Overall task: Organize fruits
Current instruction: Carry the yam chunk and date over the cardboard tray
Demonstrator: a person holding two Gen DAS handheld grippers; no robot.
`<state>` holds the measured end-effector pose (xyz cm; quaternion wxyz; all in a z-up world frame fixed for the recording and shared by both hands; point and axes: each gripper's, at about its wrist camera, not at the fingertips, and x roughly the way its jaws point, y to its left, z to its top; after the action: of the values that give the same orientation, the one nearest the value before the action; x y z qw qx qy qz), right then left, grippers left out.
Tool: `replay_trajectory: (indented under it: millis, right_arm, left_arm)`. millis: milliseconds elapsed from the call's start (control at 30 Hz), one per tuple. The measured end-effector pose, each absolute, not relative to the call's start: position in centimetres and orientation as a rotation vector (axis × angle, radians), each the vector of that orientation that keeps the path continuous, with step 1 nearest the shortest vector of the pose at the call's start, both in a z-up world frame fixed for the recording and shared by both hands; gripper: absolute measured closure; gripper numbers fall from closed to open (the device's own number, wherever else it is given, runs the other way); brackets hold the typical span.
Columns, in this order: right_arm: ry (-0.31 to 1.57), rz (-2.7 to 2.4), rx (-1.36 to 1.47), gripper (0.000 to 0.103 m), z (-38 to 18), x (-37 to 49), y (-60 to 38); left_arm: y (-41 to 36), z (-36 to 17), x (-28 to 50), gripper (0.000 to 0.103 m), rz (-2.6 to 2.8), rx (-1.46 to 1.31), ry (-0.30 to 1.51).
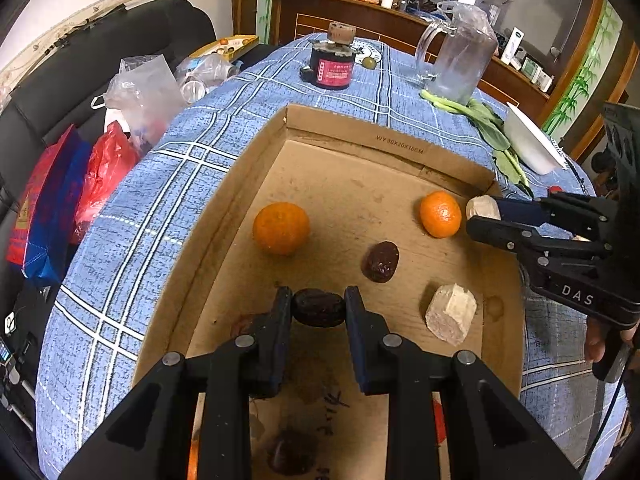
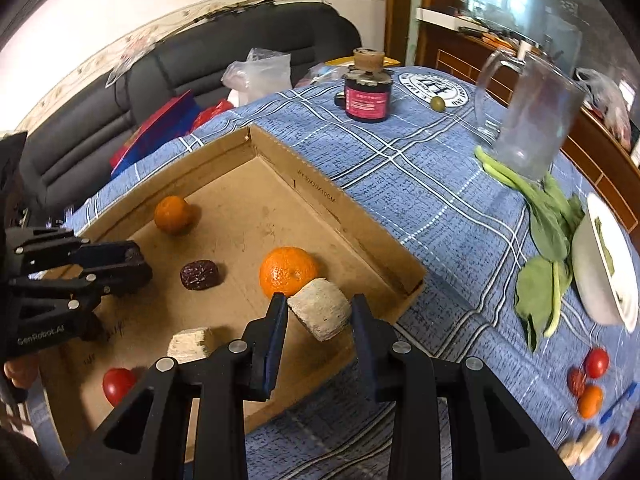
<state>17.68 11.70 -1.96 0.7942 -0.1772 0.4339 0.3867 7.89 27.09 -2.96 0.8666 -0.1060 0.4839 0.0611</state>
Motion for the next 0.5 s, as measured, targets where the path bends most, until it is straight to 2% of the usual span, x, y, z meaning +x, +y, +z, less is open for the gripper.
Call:
replay_trajectory:
  millis: [500]
  right_arm:
    - [0.983, 0.901, -0.361, 0.068, -2.4, 20.0, 11.8]
  left_arm:
    - [27.1, -3.8, 9.2, 0.078, 0.134, -0.21, 1.065]
